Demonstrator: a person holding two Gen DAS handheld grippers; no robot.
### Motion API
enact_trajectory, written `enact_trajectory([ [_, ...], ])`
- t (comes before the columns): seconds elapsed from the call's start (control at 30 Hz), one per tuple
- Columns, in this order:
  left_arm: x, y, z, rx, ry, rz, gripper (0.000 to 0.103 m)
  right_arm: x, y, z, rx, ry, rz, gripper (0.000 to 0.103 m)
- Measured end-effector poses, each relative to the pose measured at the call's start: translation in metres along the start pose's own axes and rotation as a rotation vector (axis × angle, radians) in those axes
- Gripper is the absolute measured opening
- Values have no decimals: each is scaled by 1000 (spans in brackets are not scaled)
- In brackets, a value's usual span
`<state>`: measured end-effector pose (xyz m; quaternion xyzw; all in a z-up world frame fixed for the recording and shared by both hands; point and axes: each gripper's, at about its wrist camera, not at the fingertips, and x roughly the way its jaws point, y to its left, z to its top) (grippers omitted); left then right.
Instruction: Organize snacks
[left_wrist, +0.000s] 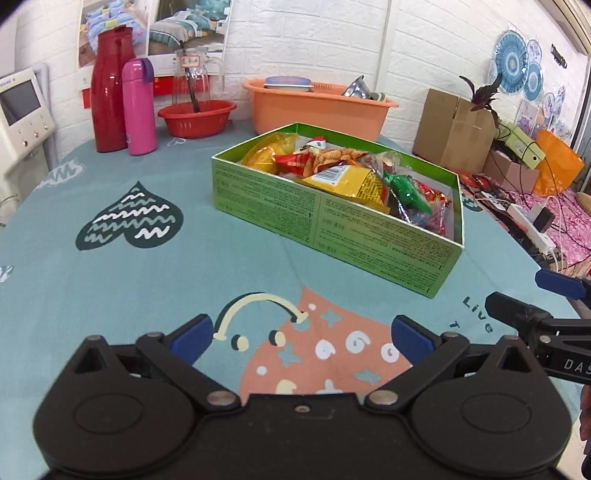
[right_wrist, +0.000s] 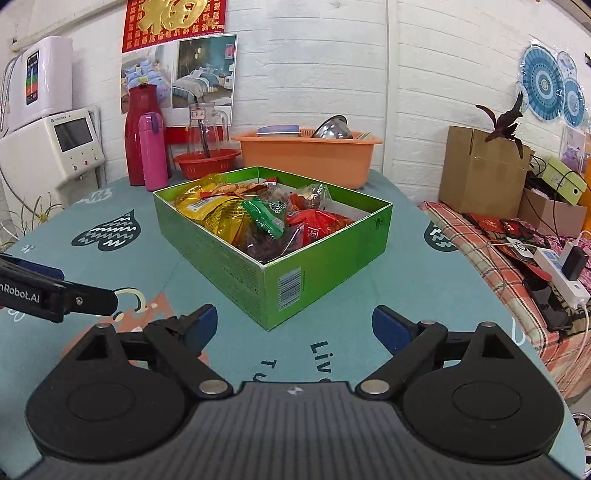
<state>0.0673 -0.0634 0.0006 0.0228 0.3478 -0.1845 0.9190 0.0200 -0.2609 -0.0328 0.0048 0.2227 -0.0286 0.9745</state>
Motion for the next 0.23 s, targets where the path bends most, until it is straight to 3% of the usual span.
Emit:
enact_trajectory([
  [0.23, -6, 0, -1, 22, -39, 28, 103, 2, 2, -2, 18, 3, -1, 103],
])
